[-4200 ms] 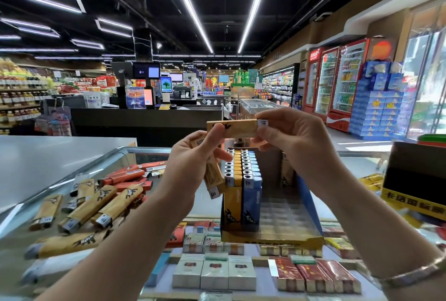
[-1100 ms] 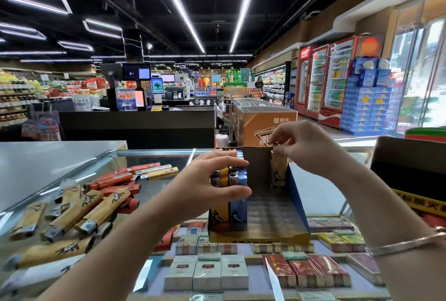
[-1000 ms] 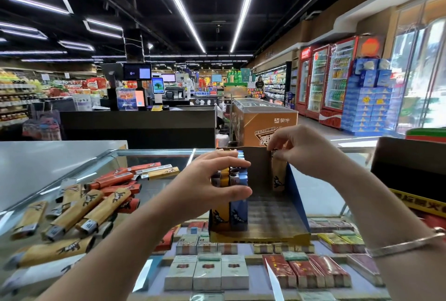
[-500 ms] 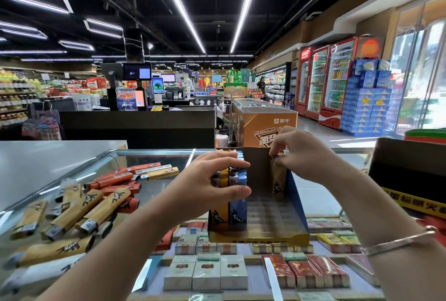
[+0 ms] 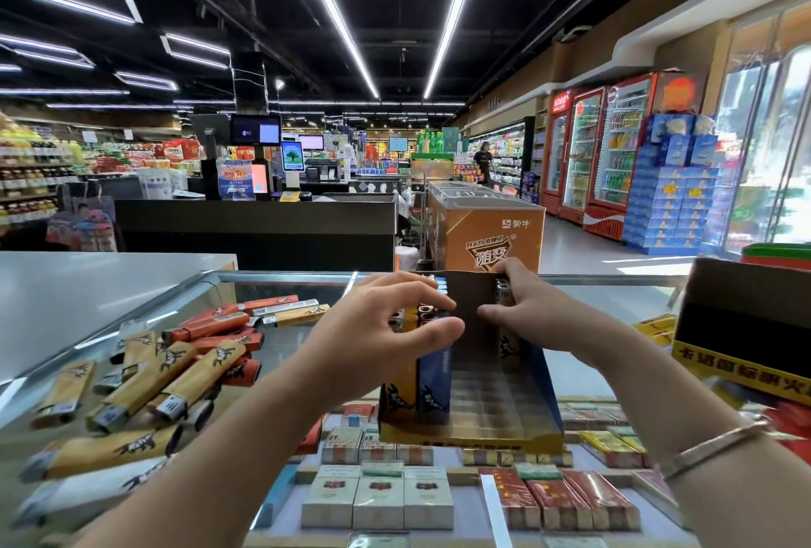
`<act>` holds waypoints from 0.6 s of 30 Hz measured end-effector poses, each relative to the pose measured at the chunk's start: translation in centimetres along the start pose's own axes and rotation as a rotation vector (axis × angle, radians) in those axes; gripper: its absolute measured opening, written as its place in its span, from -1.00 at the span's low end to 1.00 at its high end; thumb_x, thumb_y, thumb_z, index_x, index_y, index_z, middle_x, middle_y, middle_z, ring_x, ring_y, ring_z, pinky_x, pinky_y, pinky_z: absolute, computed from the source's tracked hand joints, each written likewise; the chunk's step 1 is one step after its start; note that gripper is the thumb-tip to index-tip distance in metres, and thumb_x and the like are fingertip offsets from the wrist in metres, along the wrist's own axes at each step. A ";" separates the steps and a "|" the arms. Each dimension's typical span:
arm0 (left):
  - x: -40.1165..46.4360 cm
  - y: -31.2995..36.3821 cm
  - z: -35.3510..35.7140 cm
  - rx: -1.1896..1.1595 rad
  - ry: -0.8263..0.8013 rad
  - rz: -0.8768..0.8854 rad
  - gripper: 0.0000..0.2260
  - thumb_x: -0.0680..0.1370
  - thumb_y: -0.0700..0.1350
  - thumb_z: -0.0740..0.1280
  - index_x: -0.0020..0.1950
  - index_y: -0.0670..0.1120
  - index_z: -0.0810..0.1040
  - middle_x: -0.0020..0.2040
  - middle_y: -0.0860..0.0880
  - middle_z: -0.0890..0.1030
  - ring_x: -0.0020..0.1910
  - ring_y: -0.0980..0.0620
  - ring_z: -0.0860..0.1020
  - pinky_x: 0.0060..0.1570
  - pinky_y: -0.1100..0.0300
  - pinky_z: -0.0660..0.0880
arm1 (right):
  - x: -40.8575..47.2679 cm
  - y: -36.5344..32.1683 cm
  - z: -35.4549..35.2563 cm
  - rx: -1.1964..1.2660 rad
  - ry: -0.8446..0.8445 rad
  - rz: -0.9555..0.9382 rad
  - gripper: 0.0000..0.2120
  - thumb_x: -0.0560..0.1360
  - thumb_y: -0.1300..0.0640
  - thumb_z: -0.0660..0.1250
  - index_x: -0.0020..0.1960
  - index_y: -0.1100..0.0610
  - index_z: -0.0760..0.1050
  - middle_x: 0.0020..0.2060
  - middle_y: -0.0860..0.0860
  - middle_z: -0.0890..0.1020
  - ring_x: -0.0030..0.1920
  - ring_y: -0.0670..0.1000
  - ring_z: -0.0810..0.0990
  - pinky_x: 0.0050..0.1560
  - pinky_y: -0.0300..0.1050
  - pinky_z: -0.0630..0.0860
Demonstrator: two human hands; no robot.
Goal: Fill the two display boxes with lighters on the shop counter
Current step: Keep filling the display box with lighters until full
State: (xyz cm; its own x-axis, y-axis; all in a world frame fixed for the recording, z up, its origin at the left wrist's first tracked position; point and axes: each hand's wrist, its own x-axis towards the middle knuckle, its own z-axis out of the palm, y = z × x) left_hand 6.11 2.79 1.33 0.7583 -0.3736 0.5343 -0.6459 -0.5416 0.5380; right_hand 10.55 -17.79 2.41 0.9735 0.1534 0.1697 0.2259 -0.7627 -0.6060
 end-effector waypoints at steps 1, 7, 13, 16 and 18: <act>0.0 0.1 0.0 -0.015 0.023 -0.001 -0.75 0.35 0.28 0.28 -0.08 0.22 0.59 0.06 0.31 0.52 0.15 0.37 0.40 0.12 0.25 0.37 | 0.0 -0.1 0.1 -0.006 0.001 -0.009 -0.56 0.52 0.03 0.29 0.30 0.06 0.18 0.21 0.13 0.40 0.14 0.10 0.46 0.21 0.08 0.44; -0.1 0.5 -0.7 0.033 0.163 0.008 -0.56 0.39 0.33 0.09 -0.20 0.06 0.59 -0.29 0.22 0.57 -0.25 0.24 0.52 -0.22 0.07 0.50 | 0.0 -0.8 1.2 -0.004 0.020 -0.097 -0.65 0.49 0.07 0.32 0.18 0.08 0.24 0.11 0.12 0.45 0.05 0.10 0.49 0.12 0.04 0.48; -0.1 1.1 -1.5 0.118 0.291 -0.003 -0.68 0.53 0.21 0.12 -0.12 0.06 0.55 -0.40 0.21 0.52 -0.37 0.25 0.50 -0.36 0.20 0.47 | 0.0 -1.0 1.9 -0.029 0.101 -0.126 -0.70 0.46 0.12 0.31 0.12 0.10 0.27 0.07 0.14 0.48 0.04 0.11 0.48 0.10 0.04 0.46; -1.0 1.4 -2.3 0.124 0.307 0.051 -0.90 0.53 0.05 0.20 0.00 0.16 0.47 -0.16 0.27 0.55 -0.11 0.33 0.53 -0.20 0.30 0.54 | 0.0 -1.0 2.1 -0.033 0.118 -0.125 -0.65 0.47 0.11 0.31 0.19 0.11 0.27 0.08 0.14 0.46 0.03 0.11 0.48 0.06 0.00 0.45; -2.5 1.0 -2.9 0.170 0.288 0.068 -0.81 0.54 -0.09 0.25 0.12 0.12 0.46 -0.07 0.24 0.55 -0.07 0.29 0.54 -0.16 0.27 0.56 | 0.0 -1.1 2.1 -0.039 0.141 -0.122 -0.63 0.47 0.11 0.31 0.21 0.12 0.27 0.07 0.15 0.47 0.02 0.11 0.48 0.02 -0.03 0.43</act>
State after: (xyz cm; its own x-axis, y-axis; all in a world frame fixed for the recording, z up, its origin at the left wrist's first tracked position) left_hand 3.32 5.32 2.43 0.6419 -0.1984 0.7407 -0.6522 -0.6493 0.3912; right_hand 10.42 -15.63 1.40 0.9235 0.1592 0.3490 0.3381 -0.7678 -0.5442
